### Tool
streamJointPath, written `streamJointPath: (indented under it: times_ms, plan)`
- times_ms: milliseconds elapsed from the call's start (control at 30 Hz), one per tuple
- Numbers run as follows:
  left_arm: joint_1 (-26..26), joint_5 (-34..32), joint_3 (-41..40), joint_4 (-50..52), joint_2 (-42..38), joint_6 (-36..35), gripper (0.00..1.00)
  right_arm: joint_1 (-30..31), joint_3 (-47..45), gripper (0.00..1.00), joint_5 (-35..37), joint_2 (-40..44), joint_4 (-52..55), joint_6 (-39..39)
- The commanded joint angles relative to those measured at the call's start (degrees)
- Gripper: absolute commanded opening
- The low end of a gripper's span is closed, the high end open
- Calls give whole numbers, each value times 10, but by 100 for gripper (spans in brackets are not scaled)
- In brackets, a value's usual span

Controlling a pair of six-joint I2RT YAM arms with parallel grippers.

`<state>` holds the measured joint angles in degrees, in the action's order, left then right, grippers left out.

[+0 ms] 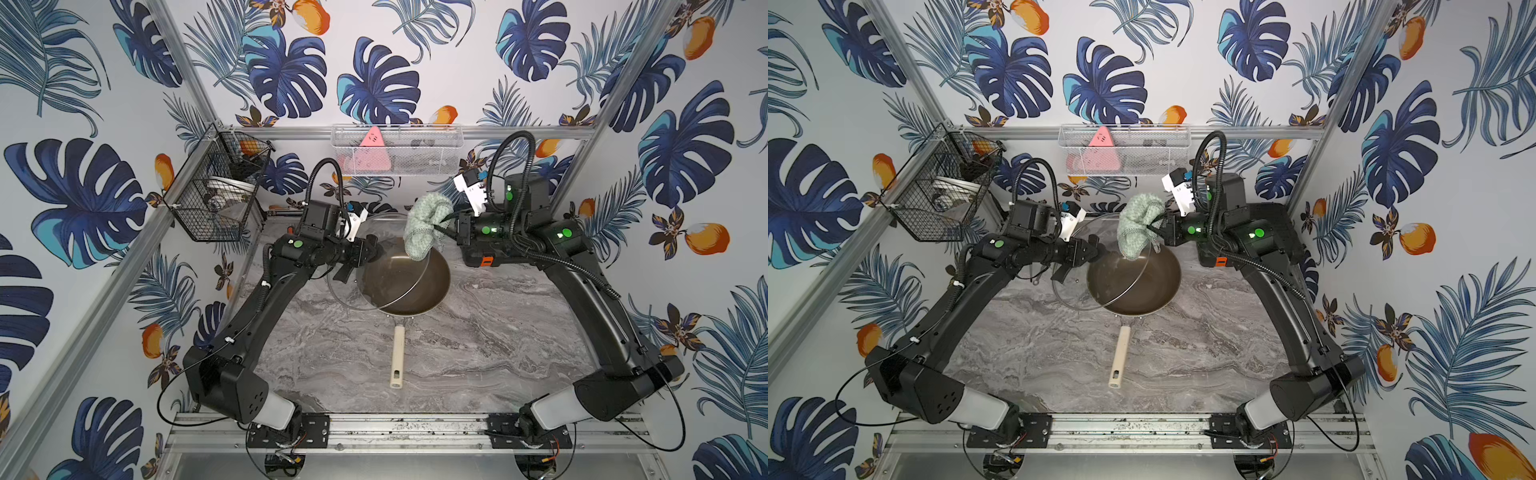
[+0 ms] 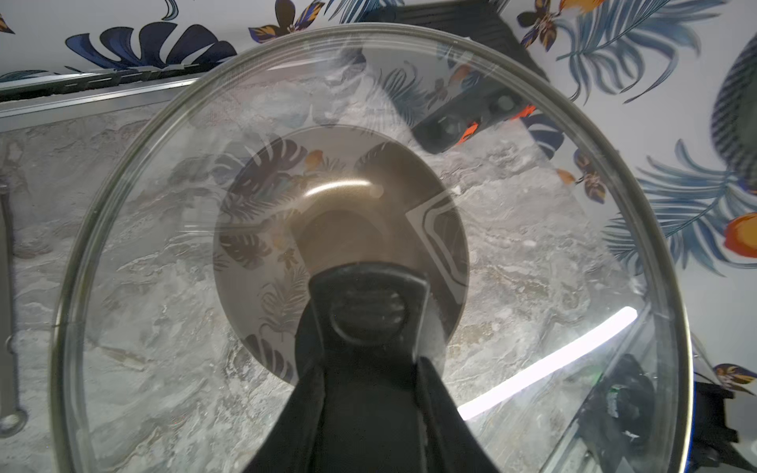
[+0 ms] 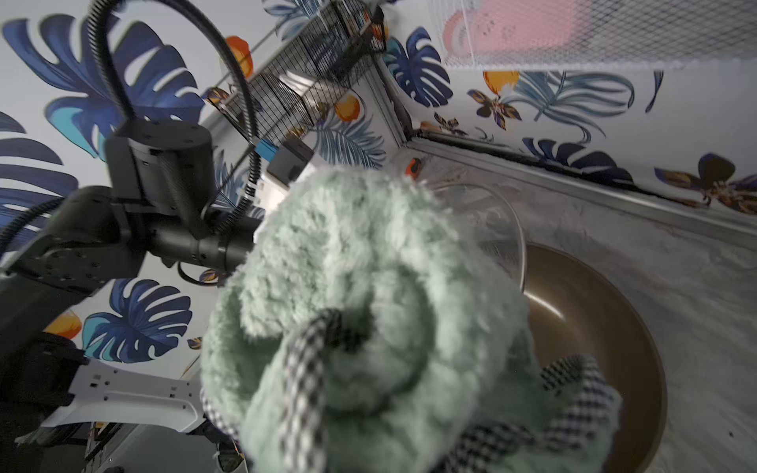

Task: Wipe the pot lid with a cloth
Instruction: Wipe the pot lid.

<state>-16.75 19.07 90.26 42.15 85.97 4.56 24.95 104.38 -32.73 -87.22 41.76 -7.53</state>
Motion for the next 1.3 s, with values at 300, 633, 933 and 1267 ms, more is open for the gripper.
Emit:
streamJointPath:
  times_ms: [300,633,933,1267]
  plan:
    - [-74,-141,35,-18,43,-46,0,79,19,0,138,-81,149,29]
    - [-90,-174,29,-30,39,-47,0,94,71,0,190,-154,216,22]
    - [-96,-174,34,-44,53,-42,0,139,48,0,146,-158,198,16]
    - [-102,-178,50,-47,71,-33,0,206,-40,0,111,-133,130,-32]
